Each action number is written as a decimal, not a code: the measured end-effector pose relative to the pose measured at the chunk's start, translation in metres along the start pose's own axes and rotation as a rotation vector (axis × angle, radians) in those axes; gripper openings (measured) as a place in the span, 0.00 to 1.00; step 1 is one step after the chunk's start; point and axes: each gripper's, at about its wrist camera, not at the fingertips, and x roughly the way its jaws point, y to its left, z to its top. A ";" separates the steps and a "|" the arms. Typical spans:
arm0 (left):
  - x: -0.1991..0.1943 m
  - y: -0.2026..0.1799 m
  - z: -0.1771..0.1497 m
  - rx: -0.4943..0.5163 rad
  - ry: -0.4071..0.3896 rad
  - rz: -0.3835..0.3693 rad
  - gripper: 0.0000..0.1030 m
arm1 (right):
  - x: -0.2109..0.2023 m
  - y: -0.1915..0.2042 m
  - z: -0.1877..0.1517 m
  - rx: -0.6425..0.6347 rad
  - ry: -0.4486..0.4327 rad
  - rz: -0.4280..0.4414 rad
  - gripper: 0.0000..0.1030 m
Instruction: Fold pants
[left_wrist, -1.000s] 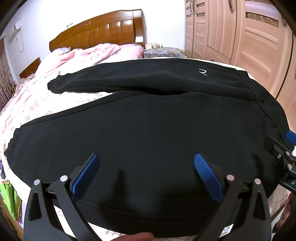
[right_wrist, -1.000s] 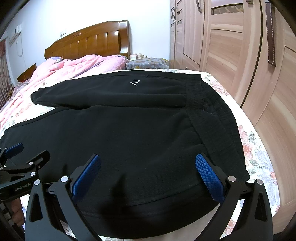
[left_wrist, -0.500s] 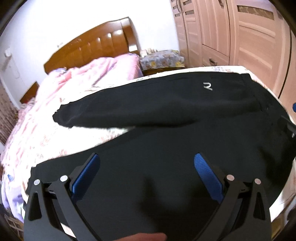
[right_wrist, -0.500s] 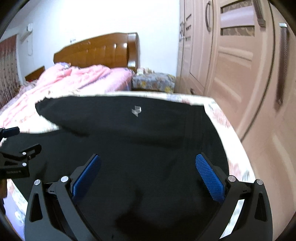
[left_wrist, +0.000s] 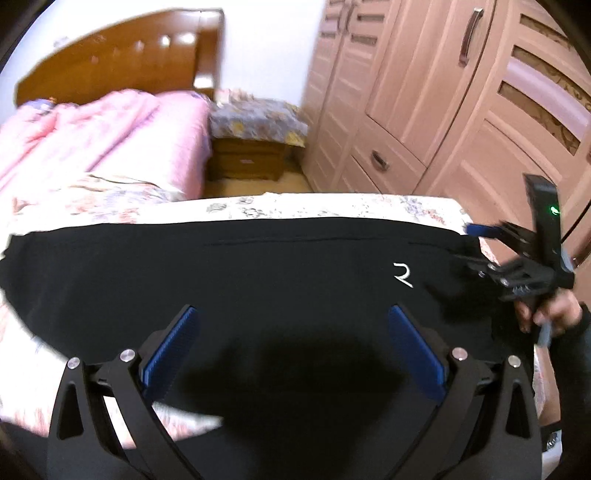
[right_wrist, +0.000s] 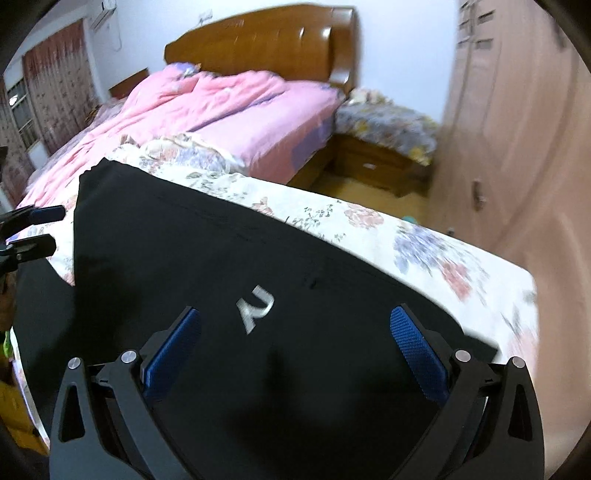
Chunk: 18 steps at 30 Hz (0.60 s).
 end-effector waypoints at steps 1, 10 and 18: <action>0.011 0.004 0.009 0.014 0.022 0.016 0.98 | 0.014 -0.007 0.006 -0.016 0.019 0.011 0.96; 0.091 0.013 0.063 0.267 0.112 0.078 0.98 | 0.069 -0.024 0.036 -0.185 0.088 0.079 0.96; 0.124 0.004 0.079 0.478 0.145 -0.140 0.88 | 0.083 -0.028 0.032 -0.249 0.136 0.214 0.71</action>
